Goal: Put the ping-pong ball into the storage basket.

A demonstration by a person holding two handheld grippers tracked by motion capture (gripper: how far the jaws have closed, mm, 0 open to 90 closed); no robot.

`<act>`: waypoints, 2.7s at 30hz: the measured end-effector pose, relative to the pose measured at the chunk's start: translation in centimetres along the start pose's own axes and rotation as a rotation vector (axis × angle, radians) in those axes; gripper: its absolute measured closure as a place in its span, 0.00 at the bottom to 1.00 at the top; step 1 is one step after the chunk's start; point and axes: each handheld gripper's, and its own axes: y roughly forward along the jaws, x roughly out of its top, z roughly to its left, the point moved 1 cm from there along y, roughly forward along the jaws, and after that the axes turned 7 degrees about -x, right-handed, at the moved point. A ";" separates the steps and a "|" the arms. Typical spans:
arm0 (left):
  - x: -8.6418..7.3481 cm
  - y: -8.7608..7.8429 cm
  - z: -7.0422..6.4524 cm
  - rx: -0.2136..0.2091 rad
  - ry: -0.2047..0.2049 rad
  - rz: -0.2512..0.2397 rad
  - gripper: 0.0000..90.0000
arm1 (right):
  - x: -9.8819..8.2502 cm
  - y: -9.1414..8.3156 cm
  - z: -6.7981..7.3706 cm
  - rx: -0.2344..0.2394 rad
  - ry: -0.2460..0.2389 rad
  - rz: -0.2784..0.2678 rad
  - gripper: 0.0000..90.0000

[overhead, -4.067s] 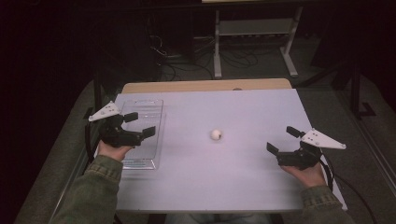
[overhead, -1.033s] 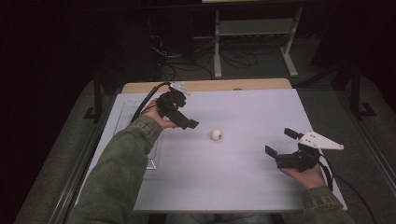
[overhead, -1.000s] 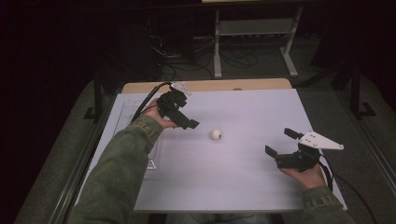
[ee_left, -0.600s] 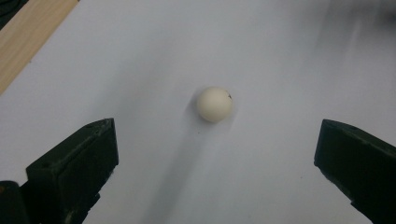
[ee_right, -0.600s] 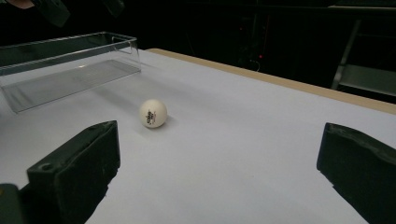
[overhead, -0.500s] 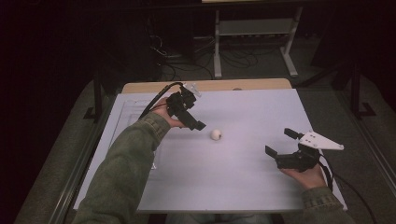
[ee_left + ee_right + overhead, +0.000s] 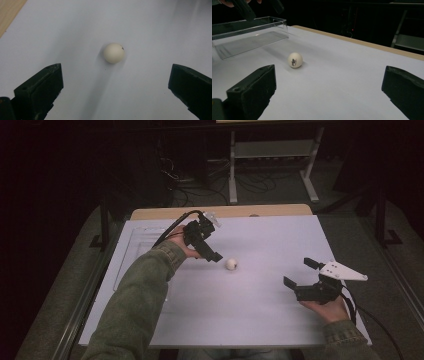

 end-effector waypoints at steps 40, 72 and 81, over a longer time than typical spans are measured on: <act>1.5 5.2 0.7 -0.008 0.090 0.125 0.00 | 0.0 -0.1 0.0 0.010 0.002 -0.003 0.00; 1.0 8.9 1.7 -0.055 0.152 0.169 0.16 | 0.1 -0.2 0.0 0.022 0.012 -0.013 0.00; 0.7 9.4 1.6 -0.076 0.167 0.186 0.31 | 0.1 -0.2 0.0 0.023 0.012 -0.012 0.00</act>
